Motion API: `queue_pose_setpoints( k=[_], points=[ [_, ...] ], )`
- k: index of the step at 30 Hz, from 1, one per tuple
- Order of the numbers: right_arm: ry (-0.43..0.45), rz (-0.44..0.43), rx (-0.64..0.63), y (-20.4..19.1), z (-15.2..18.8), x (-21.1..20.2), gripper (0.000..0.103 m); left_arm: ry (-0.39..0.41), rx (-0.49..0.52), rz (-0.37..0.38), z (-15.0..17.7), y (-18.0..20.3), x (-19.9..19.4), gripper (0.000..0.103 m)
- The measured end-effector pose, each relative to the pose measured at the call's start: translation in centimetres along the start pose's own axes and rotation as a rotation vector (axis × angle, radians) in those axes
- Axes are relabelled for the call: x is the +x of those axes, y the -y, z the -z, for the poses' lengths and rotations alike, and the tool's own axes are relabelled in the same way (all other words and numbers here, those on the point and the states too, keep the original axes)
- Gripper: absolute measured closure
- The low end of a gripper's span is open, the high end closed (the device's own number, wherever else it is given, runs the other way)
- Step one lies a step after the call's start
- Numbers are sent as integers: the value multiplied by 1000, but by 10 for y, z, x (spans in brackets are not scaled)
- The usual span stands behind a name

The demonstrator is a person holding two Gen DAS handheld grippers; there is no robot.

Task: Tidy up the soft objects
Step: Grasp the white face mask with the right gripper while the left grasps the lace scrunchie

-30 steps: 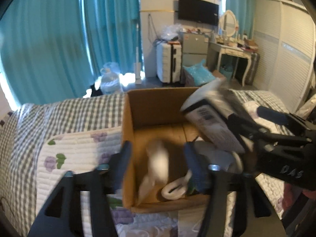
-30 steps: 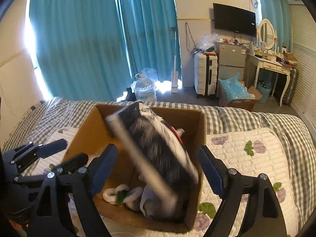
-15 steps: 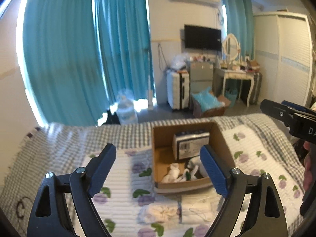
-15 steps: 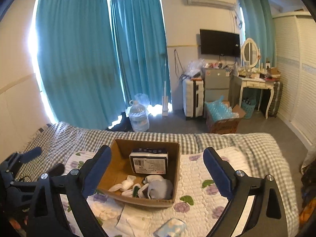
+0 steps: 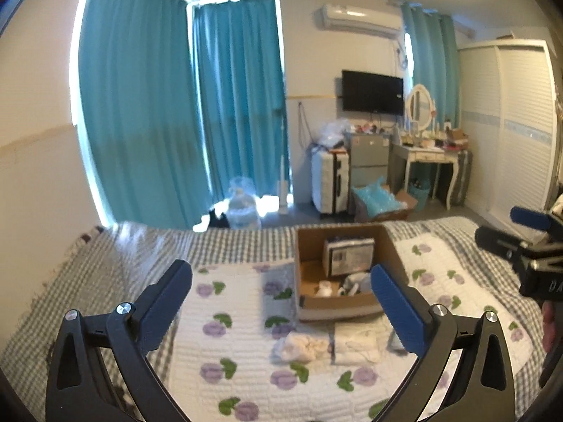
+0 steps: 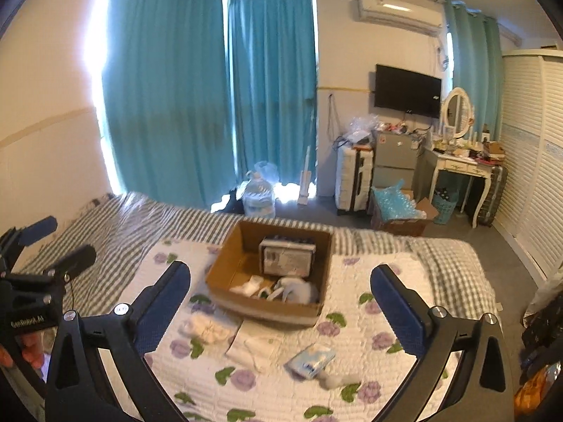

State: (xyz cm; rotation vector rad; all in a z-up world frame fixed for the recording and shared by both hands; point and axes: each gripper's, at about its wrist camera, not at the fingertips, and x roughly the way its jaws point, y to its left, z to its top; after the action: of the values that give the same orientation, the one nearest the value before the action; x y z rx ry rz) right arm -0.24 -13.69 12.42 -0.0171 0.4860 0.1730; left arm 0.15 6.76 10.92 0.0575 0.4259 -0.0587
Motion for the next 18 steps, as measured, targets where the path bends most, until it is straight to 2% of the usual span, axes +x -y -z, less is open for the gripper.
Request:
queue_pose_setpoints(
  k=[7, 13, 18],
  points=[
    [-119, 1, -19, -15, 46, 64, 0, -133, -19, 5, 50, -7, 49, 0],
    [-226, -10, -26, -21, 82, 140, 0, -249, -41, 1, 96, -19, 106, 0],
    [-338, -23, -51, -31, 120, 206, 0, -306, -49, -17, 122, -24, 147, 0]
  ],
)
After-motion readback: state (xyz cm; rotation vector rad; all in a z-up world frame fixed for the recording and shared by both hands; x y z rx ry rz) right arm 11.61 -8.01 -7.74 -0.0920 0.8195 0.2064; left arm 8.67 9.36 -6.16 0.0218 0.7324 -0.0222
